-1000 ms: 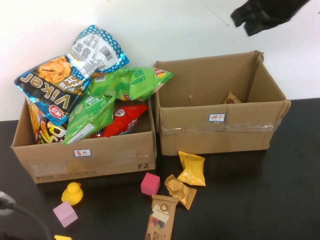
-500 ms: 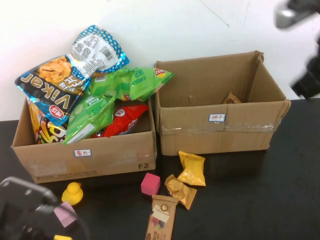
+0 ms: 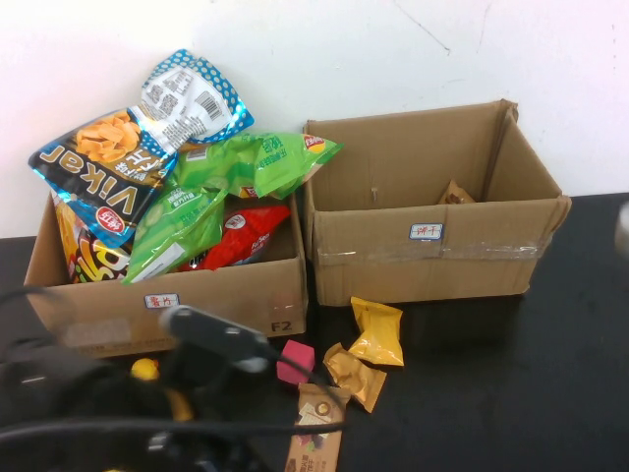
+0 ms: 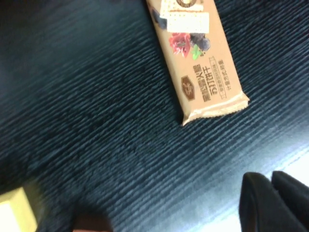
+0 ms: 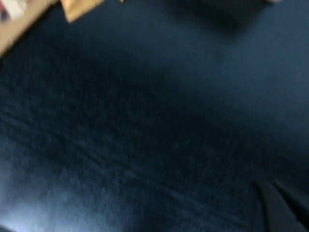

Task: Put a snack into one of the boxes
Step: Pick up the biscuit

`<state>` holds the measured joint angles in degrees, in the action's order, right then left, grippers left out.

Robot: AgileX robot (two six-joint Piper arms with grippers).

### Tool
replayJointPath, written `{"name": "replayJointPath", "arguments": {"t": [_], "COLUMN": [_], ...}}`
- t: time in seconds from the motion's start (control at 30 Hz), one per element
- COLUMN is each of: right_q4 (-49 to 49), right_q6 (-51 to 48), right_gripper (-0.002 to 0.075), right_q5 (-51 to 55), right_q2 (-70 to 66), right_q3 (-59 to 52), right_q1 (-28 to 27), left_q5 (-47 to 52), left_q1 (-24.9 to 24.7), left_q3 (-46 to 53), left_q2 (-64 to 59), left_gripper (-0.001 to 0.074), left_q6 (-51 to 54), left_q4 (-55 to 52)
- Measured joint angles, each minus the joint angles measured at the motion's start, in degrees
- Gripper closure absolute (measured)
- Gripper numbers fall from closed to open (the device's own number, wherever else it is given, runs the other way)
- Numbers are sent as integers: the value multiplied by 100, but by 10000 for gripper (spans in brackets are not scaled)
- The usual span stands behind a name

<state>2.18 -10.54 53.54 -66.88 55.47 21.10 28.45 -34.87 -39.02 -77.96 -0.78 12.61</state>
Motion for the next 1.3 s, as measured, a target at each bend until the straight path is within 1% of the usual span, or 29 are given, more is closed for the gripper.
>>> {"name": "replayJointPath", "arguments": {"t": [0.07, 0.1, 0.17, 0.23, 0.27, 0.3, 0.33, 0.4, 0.43, 0.53, 0.73, 1.0, 1.23, 1.3], "right_q4": [0, 0, 0, 0, 3, 3, 3, 3, 3, 13, 235, 451, 464, 464], "right_q6": [0, 0, 0, 0, 0, 0, 0, 0, 0, 50, 242, 291, 302, 302], "right_gripper": [725, 725, 725, 725, 725, 725, 725, 725, 726, 726, 726, 726, 726, 726], "right_q5": [-90, -103, -142, -142, -153, -166, -180, -204, -232, -325, -447, -520, -608, -650], "right_q2": [105, 155, 192, 212, 212, 212, 212, 212, 212, 212, 212, 212, 212, 212], "right_q3": [-322, -474, -730, -899, -969, -1029, -1067, -1106, -1122, -1135, -1135, -1139, -1139, -1139], "right_q1": [0, 0, 0, 0, 0, 0, 0, 0, 0, 0, 0, 0, 0, 0], "left_q5": [-25, -56, -131, -188, -210, -223, -236, -236, -236, -248, -431, -787, -901, -913], "left_q1": [-174, -238, -317, -345, -345, -354, -358, -368, -368, -368, -368, -368, -368, -368], "left_q3": [-206, -321, -532, -731, -792, -915, -1021, -1216, -1326, -1659, -2054, -2172, -2192, -2216], "left_q2": [-438, -650, -1018, -1392, -1536, -1714, -1892, -2237, -2408, -2857, -3530, -3904, -4123, -4138], "left_gripper": [689, 647, 517, 359, 313, 228, 168, 99, 79, 52, 43, 42, 43, 58], "left_q6": [-229, -280, -352, -365, -374, -387, -387, -399, -430, -542, -802, -1025, -1166, -1170], "left_q4": [-228, -284, -326, -346, -346, -363, -387, -400, -400, -400, -400, -410, -471, -493]}}
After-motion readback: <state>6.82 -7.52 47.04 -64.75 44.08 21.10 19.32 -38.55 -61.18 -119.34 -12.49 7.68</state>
